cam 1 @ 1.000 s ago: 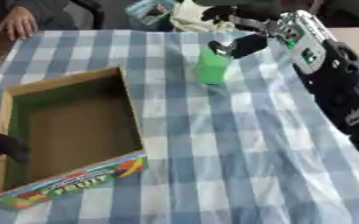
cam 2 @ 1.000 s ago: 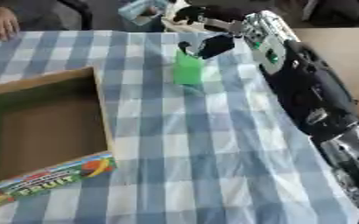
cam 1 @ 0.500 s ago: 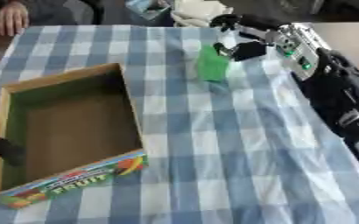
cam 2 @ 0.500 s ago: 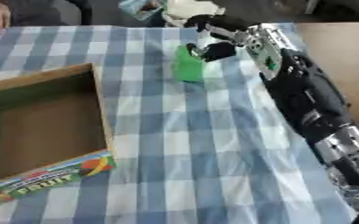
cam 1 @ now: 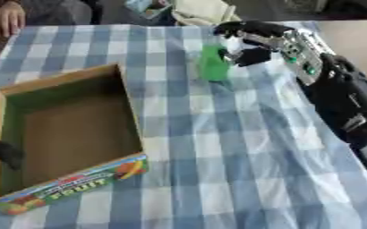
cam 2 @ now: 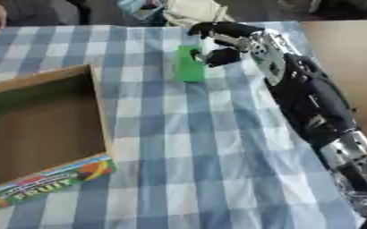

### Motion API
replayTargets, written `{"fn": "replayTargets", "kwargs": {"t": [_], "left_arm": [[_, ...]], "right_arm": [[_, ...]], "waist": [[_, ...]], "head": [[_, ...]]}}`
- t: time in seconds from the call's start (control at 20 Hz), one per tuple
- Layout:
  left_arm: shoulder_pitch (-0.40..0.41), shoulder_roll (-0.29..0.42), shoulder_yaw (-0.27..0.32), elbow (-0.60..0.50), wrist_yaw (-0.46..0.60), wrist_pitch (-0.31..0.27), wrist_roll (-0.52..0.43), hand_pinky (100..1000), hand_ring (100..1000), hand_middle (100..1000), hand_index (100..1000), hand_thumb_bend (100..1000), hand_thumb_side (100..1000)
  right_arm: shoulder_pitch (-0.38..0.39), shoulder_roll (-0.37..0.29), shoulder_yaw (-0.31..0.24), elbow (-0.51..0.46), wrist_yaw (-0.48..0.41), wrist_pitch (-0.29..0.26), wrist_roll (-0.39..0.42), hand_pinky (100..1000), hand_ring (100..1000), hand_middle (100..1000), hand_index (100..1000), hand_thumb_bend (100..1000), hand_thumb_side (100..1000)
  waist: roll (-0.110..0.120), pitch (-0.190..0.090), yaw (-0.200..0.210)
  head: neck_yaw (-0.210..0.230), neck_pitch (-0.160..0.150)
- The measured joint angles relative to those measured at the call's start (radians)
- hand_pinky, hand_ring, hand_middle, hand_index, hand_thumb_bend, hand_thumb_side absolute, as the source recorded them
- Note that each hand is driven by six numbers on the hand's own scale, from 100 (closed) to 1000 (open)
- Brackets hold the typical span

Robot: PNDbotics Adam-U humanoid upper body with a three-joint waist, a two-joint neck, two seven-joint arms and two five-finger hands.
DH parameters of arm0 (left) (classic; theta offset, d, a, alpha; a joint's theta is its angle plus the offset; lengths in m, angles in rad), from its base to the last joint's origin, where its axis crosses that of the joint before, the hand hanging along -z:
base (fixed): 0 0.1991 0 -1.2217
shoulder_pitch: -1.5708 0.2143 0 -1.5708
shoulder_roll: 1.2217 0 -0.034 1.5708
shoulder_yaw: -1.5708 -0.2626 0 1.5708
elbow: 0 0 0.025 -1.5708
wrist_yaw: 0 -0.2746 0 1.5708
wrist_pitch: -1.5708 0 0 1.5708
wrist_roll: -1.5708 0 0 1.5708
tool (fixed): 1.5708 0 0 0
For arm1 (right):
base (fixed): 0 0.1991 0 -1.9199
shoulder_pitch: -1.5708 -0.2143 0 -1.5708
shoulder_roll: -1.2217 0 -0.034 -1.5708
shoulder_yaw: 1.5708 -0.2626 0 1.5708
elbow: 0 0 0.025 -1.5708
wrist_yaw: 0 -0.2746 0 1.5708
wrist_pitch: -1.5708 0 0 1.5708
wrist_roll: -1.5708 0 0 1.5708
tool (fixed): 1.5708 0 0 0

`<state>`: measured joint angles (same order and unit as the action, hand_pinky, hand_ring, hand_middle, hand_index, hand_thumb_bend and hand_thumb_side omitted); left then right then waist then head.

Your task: Pick up objects on the table and place them in the box.

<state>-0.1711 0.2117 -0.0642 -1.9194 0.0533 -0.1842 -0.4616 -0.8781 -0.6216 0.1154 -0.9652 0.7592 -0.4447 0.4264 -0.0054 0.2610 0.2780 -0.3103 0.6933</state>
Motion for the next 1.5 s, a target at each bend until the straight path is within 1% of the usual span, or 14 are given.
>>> {"fn": "replayTargets", "kwargs": {"t": [0.2, 0.4, 0.6, 1.1, 1.25, 1.3, 1.4, 1.45, 1.5], "left_arm": [[-0.004, 0.000, 0.000, 0.000, 0.000, -0.001, -0.002, 694, 514, 486, 688, 100, 677], [-0.005, 0.000, 0.000, 0.000, 0.000, -0.001, -0.003, 695, 514, 486, 688, 100, 675], [-0.006, 0.000, 0.000, 0.000, 0.000, -0.001, -0.004, 695, 513, 487, 688, 100, 676], [-0.010, 0.000, 0.000, -0.003, -0.002, -0.003, -0.007, 696, 513, 487, 688, 100, 680], [-0.011, 0.000, 0.000, -0.004, -0.002, -0.004, -0.008, 696, 513, 487, 689, 100, 680], [-0.011, 0.000, 0.000, -0.005, -0.002, -0.004, -0.008, 696, 513, 487, 688, 100, 680], [-0.012, 0.000, 0.000, -0.005, -0.003, -0.004, -0.008, 697, 513, 487, 688, 100, 681], [-0.012, 0.000, 0.000, -0.005, -0.004, -0.004, -0.008, 697, 513, 487, 689, 100, 682], [-0.012, 0.000, 0.000, -0.005, -0.005, -0.004, -0.008, 697, 513, 487, 689, 100, 682]], "right_arm": [[0.008, 0.000, 0.005, -0.004, 0.014, -0.003, 0.017, 911, 913, 1000, 1000, 175, 912], [0.008, 0.000, 0.008, -0.007, 0.042, -0.010, 0.023, 910, 912, 1000, 1000, 167, 931], [0.009, 0.000, 0.008, -0.007, 0.064, -0.014, 0.022, 918, 918, 1000, 1000, 189, 938], [0.009, 0.001, 0.006, -0.002, 0.134, -0.018, -0.008, 925, 917, 993, 1000, 238, 917], [0.009, 0.003, 0.001, 0.003, 0.151, -0.020, -0.024, 908, 887, 934, 1000, 263, 862], [0.009, 0.004, 0.001, 0.004, 0.156, -0.021, -0.031, 907, 884, 928, 1000, 273, 853], [0.010, 0.007, -0.001, 0.006, 0.163, -0.024, -0.047, 887, 858, 873, 1000, 288, 780], [0.011, 0.008, -0.003, 0.007, 0.166, -0.025, -0.057, 877, 846, 841, 1000, 282, 717], [0.013, 0.009, -0.004, 0.008, 0.171, -0.026, -0.069, 872, 840, 826, 1000, 282, 694]], "waist": [[-0.002, 0.004, 0.001], [-0.002, 0.006, 0.001], [-0.002, 0.011, 0.004], [-0.003, 0.019, 0.013], [-0.003, 0.022, 0.016], [-0.003, 0.022, 0.017], [-0.003, 0.022, 0.017], [-0.003, 0.023, 0.017], [-0.003, 0.023, 0.017]], "head": [[0.000, 0.000], [-0.001, 0.000], [-0.001, 0.000], [-0.010, 0.000], [-0.010, 0.000], [-0.010, 0.000], [-0.010, 0.000], [-0.010, 0.000], [-0.010, 0.000]]}}
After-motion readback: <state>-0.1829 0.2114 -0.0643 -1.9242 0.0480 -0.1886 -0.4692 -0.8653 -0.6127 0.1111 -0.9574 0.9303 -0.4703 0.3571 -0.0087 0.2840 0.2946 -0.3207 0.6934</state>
